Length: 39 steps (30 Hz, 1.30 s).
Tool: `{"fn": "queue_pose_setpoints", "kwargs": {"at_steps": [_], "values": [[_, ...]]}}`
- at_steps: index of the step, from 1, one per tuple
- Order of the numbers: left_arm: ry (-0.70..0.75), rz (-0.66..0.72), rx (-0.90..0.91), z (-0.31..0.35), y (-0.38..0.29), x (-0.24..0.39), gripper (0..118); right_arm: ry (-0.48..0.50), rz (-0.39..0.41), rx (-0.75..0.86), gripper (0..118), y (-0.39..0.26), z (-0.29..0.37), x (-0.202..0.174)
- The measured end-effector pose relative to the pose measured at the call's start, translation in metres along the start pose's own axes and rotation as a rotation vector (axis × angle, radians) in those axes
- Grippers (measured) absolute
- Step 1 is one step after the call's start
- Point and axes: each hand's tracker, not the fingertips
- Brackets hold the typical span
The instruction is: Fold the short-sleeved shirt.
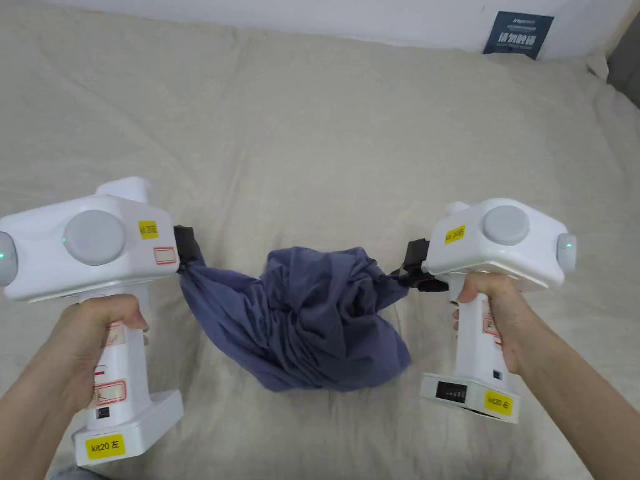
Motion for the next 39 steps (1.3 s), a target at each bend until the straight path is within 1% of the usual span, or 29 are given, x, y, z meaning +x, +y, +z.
{"fn": "queue_pose_setpoints", "kwargs": {"at_steps": [6,10,12,16,20,22,24,26,27,30,31,33,35,37,39], "values": [[-0.016,0.039,0.143,0.052,0.026,-0.004,6,0.038,0.065,0.183,1,0.003,0.113,0.005],[-0.016,0.046,0.25,0.093,0.044,-0.009,6,0.008,0.115,0.308,1,0.0,0.188,0.015],[-0.019,0.05,0.284,0.11,0.055,-0.013,6,0.0,0.117,0.355,1,-0.001,0.22,0.023],[0.023,0.046,0.378,0.139,0.078,-0.024,6,-0.058,0.129,0.464,1,0.004,0.276,0.036],[0.052,0.064,0.453,0.164,0.103,-0.03,6,-0.091,0.115,0.541,1,0.016,0.317,0.037],[0.101,0.083,0.5,0.177,0.118,-0.028,6,-0.071,0.093,0.566,1,0.028,0.341,0.03],[0.147,0.094,0.536,0.186,0.138,-0.023,6,-0.071,0.098,0.6,1,0.044,0.362,0.02],[0.182,0.115,0.571,0.194,0.161,-0.019,6,-0.128,0.12,0.666,1,0.065,0.38,0.007],[0.195,0.13,0.589,0.197,0.174,-0.017,6,-0.126,0.123,0.682,1,0.077,0.389,0.002],[0.24,0.142,0.603,0.199,0.213,-0.008,6,-0.149,0.082,0.733,1,0.113,0.408,-0.014],[0.256,0.136,0.614,0.198,0.228,-0.004,6,-0.152,0.076,0.759,1,0.126,0.412,-0.02],[0.326,0.111,0.647,0.197,0.255,0.009,6,-0.193,0.078,0.802,1,0.15,0.416,-0.032],[0.339,0.092,0.675,0.194,0.281,0.022,6,-0.23,0.082,0.835,1,0.174,0.417,-0.044],[0.323,0.101,0.683,0.19,0.309,0.036,6,-0.27,0.076,0.862,1,0.2,0.414,-0.057],[0.314,0.113,0.676,0.184,0.328,0.045,6,-0.272,0.069,0.871,1,0.218,0.411,-0.062]]}}
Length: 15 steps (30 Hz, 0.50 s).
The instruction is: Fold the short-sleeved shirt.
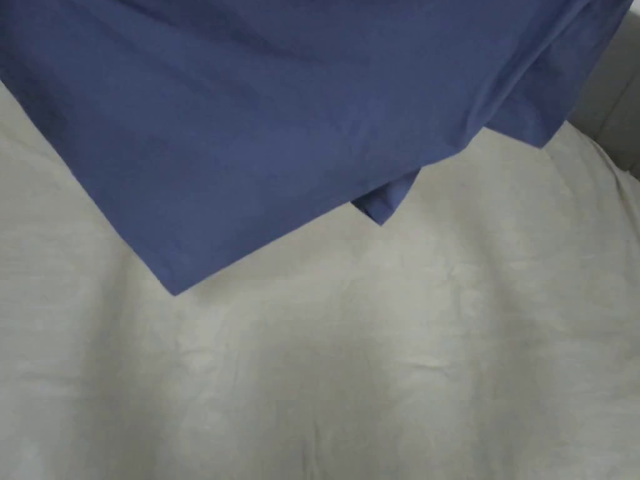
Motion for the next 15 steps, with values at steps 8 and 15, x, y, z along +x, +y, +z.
{"fn": "queue_pose_setpoints", "kwargs": {"at_steps": [8,15], "values": [[-0.021,-0.064,0.051,-0.035,-0.004,0.042,6,-0.065,-0.049,0.016,1,-0.001,-0.056,-0.004],[-0.104,0.001,-0.074,-0.069,-0.066,0.021,6,-0.086,-0.125,-0.118,1,-0.033,-0.079,0.013]]}}
